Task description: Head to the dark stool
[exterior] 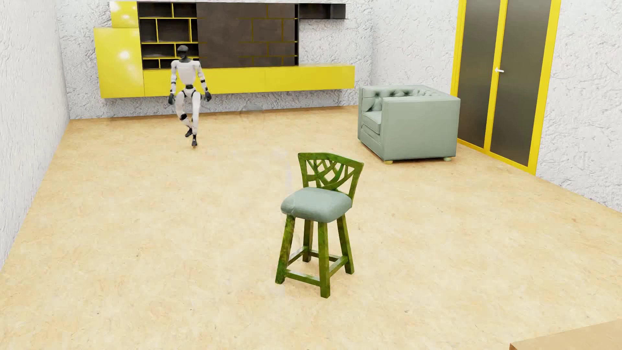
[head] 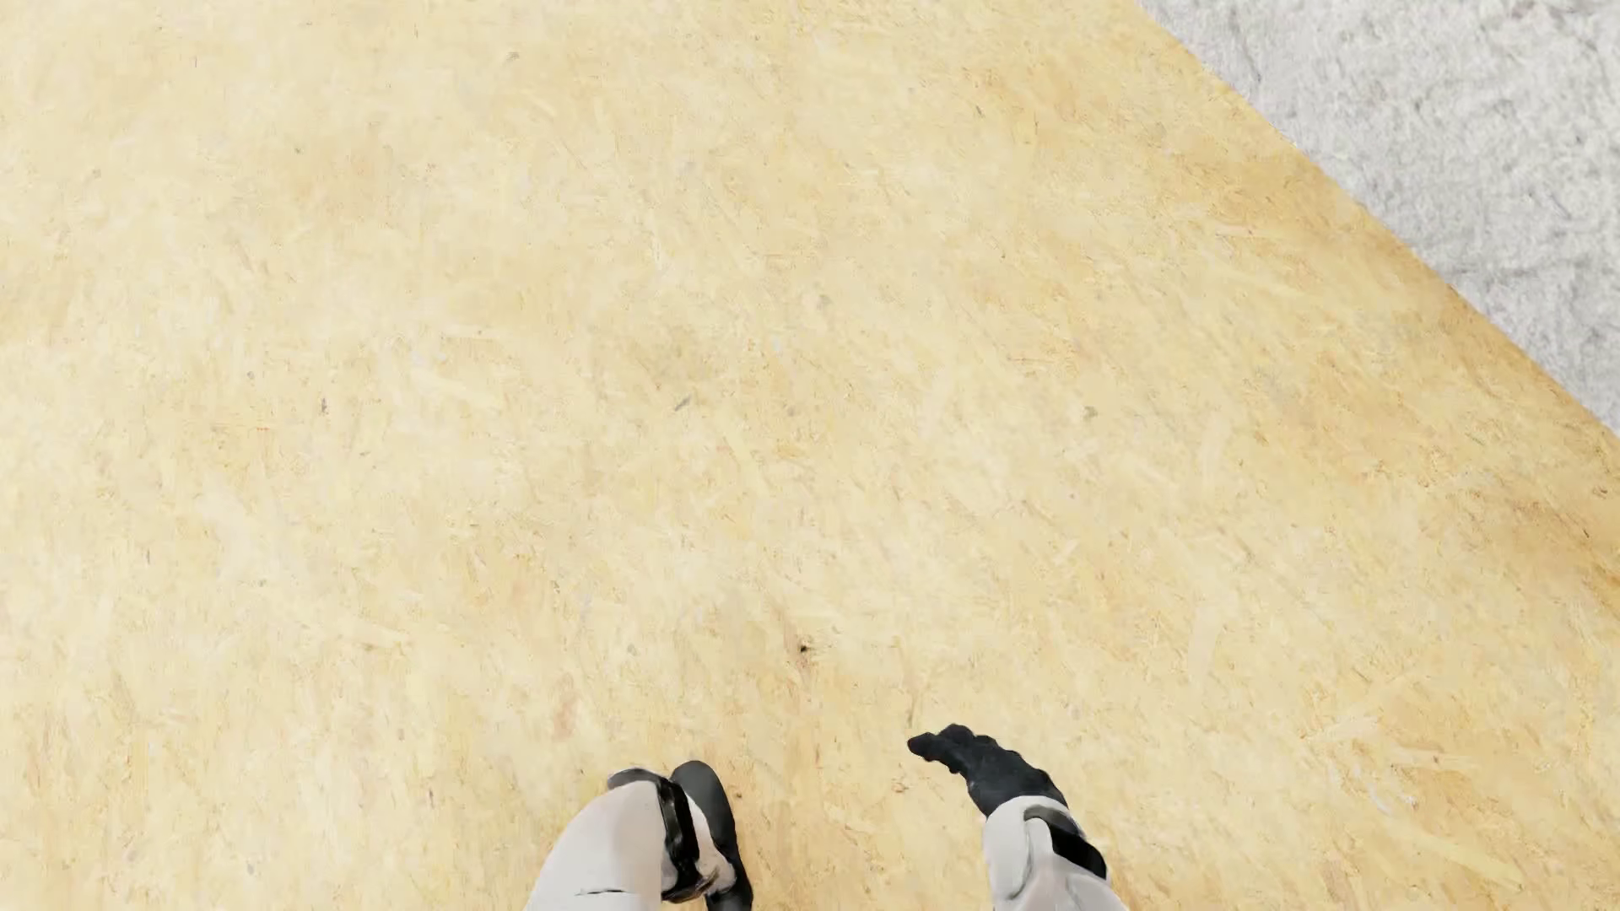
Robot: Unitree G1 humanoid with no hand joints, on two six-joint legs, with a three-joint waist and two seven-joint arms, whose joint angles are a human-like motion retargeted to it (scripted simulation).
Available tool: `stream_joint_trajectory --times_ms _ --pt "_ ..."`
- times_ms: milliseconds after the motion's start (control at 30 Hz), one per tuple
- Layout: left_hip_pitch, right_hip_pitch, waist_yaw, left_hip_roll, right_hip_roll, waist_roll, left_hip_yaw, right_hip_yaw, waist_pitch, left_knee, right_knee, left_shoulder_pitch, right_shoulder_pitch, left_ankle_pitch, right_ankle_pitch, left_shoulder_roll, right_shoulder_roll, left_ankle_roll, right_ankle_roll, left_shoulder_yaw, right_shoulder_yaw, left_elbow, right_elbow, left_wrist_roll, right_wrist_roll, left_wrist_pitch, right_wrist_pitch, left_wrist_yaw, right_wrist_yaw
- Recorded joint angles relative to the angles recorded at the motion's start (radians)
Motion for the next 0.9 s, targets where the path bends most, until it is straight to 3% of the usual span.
stream_joint_trajectory --times_ms 33,67,100,133,233,300,367,400,433,467,500,533,567,600,633,667,700,733,767,800,833,867,900 --pt "0.039 -0.062 -0.006 -0.039 -0.049 -0.003 -0.003 0.090 0.004 0.007 0.159 -0.010 0.030 -0.032 0.176 -0.002 -0.008 0.008 -0.019 -0.012 -0.029 0.023 0.060 0.012 0.039 0.021 0.030 -0.020 -0.026" --pt "0.089 -0.142 -0.016 -0.083 -0.115 -0.009 -0.009 0.110 0.007 -0.007 0.331 -0.033 0.059 -0.064 0.267 0.013 -0.013 0.004 -0.145 -0.037 -0.051 0.042 0.134 0.036 0.078 0.035 0.059 -0.062 -0.040" --pt "0.150 -0.258 -0.037 -0.137 -0.101 -0.014 -0.021 0.185 0.011 -0.046 0.495 -0.071 0.086 -0.088 0.189 0.036 -0.018 -0.008 -0.253 -0.067 -0.060 0.050 0.210 0.066 0.105 0.032 0.087 -0.095 -0.034" --pt "0.224 -0.392 -0.058 -0.191 -0.043 -0.016 -0.043 0.262 0.014 -0.117 0.620 -0.123 0.119 -0.096 0.128 0.062 -0.023 -0.028 -0.272 -0.091 -0.060 0.048 0.272 0.090 0.119 0.020 0.110 -0.092 -0.012" --pt "0.493 -0.728 -0.103 -0.305 0.114 -0.004 -0.144 0.315 -0.004 -0.416 0.589 -0.303 0.271 -0.062 0.062 0.113 -0.040 -0.071 -0.157 -0.157 -0.026 0.000 0.319 0.102 0.123 -0.040 0.089 0.014 0.092" --pt "0.619 -0.869 -0.135 -0.338 0.129 0.007 -0.226 0.279 -0.021 -0.474 0.329 -0.411 0.405 -0.113 0.038 0.133 -0.059 -0.088 -0.153 -0.235 -0.077 -0.091 0.254 0.069 0.138 -0.125 0.052 0.004 0.175" --pt "0.735 -0.934 -0.167 -0.353 0.144 0.007 -0.302 0.303 -0.028 -0.476 -0.066 -0.494 0.540 -0.191 0.067 0.144 -0.032 -0.103 -0.158 -0.312 -0.218 -0.228 0.153 -0.004 0.123 -0.210 0.039 0.028 0.136" --pt "0.796 -0.934 -0.181 -0.347 0.157 0.007 -0.324 0.339 -0.030 -0.474 -0.215 -0.502 0.585 -0.210 0.042 0.140 -0.005 -0.116 -0.091 -0.326 -0.281 -0.294 0.122 -0.064 0.100 -0.238 0.040 0.081 0.076" --pt "0.853 -0.925 -0.194 -0.330 0.165 0.008 -0.328 0.339 -0.032 -0.444 -0.231 -0.481 0.600 -0.177 0.047 0.135 0.021 -0.126 -0.143 -0.333 -0.315 -0.351 0.115 -0.138 0.072 -0.258 0.050 0.142 0.031" --pt "0.878 -0.916 -0.206 -0.297 0.187 0.013 -0.328 0.362 -0.030 -0.360 -0.131 -0.437 0.591 -0.070 0.084 0.141 0.042 -0.144 -0.233 -0.348 -0.323 -0.394 0.128 -0.211 0.045 -0.268 0.068 0.182 0.020" --pt "0.847 -0.888 -0.212 -0.253 0.197 0.021 -0.330 0.351 -0.025 -0.193 -0.048 -0.381 0.561 0.134 0.127 0.164 0.064 -0.158 -0.230 -0.368 -0.318 -0.422 0.153 -0.264 0.024 -0.260 0.087 0.177 0.039" --pt "0.753 -0.838 -0.210 -0.200 0.201 0.030 -0.321 0.331 -0.018 0.056 0.018 -0.325 0.516 0.399 0.101 0.185 0.080 -0.227 -0.271 -0.385 -0.320 -0.431 0.178 -0.286 0.011 -0.231 0.103 0.131 0.067" --pt "0.623 -0.774 -0.196 -0.140 0.216 0.042 -0.309 0.312 -0.011 0.296 0.045 -0.286 0.459 0.481 0.034 0.199 0.093 -0.235 -0.288 -0.389 -0.323 -0.416 0.196 -0.264 0.003 -0.185 0.115 0.075 0.086" --pt "0.479 -0.690 -0.173 -0.121 0.237 0.053 -0.311 0.296 -0.004 0.463 0.027 -0.262 0.390 0.386 -0.033 0.205 0.102 -0.161 -0.277 -0.377 -0.320 -0.374 0.211 -0.205 -0.019 -0.136 0.112 0.050 0.086" --pt "0.343 -0.586 -0.148 -0.123 0.256 0.059 -0.293 0.289 -0.004 0.523 -0.031 -0.258 0.316 0.306 -0.080 0.187 0.092 -0.175 -0.262 -0.350 -0.288 -0.303 0.209 -0.139 -0.046 -0.080 0.104 0.073 0.071" --pt "0.225 -0.481 -0.125 -0.136 0.274 0.057 -0.266 0.288 -0.009 0.484 -0.097 -0.250 0.236 0.226 -0.119 0.155 0.062 -0.210 -0.244 -0.297 -0.240 -0.220 0.209 -0.110 -0.080 -0.020 0.077 0.125 0.060" --pt "0.118 -0.381 -0.104 -0.172 0.289 0.050 -0.265 0.286 -0.018 0.384 -0.147 -0.242 0.160 0.182 -0.162 0.121 0.028 -0.217 -0.240 -0.216 -0.181 -0.135 0.197 -0.131 -0.112 0.034 0.047 0.168 0.060" --pt "0.032 -0.293 -0.084 -0.199 0.302 0.041 -0.280 0.280 -0.026 0.238 -0.166 -0.230 0.086 0.167 -0.216 0.102 -0.006 -0.261 -0.243 -0.127 -0.126 -0.070 0.165 -0.177 -0.134 0.074 0.014 0.181 0.075" --pt "-0.027 -0.207 -0.064 -0.232 0.311 0.033 -0.321 0.281 -0.030 0.043 -0.172 -0.210 0.012 0.191 -0.274 0.102 -0.042 -0.255 -0.243 -0.061 -0.084 -0.036 0.116 -0.217 -0.146 0.092 -0.018 0.160 0.093" --pt "-0.044 -0.117 -0.045 -0.252 0.309 0.025 -0.377 0.292 -0.028 -0.219 -0.189 -0.173 -0.063 0.235 -0.320 0.111 -0.075 -0.296 -0.235 -0.028 -0.062 -0.032 0.055 -0.227 -0.147 0.085 -0.045 0.123 0.094" --pt "-0.026 -0.020 -0.025 -0.247 0.297 0.016 -0.419 0.316 -0.023 -0.488 -0.220 -0.116 -0.127 0.261 -0.348 0.115 -0.095 -0.230 -0.216 -0.016 -0.065 -0.053 -0.002 -0.210 -0.128 0.059 -0.065 0.103 0.063" --pt "-0.008 0.076 -0.010 -0.202 0.286 0.012 -0.332 0.344 -0.017 -0.621 -0.221 -0.044 -0.169 0.237 -0.334 0.106 -0.094 -0.266 -0.195 0.002 -0.087 -0.086 -0.044 -0.187 -0.085 0.029 -0.075 0.108 0.005" --pt "0.017 0.144 0.005 -0.171 0.258 0.007 -0.231 0.374 -0.012 -0.601 -0.192 0.020 -0.186 0.248 -0.269 0.074 -0.091 -0.218 -0.167 0.027 -0.115 -0.112 -0.072 -0.179 -0.032 0.006 -0.073 0.116 -0.051"
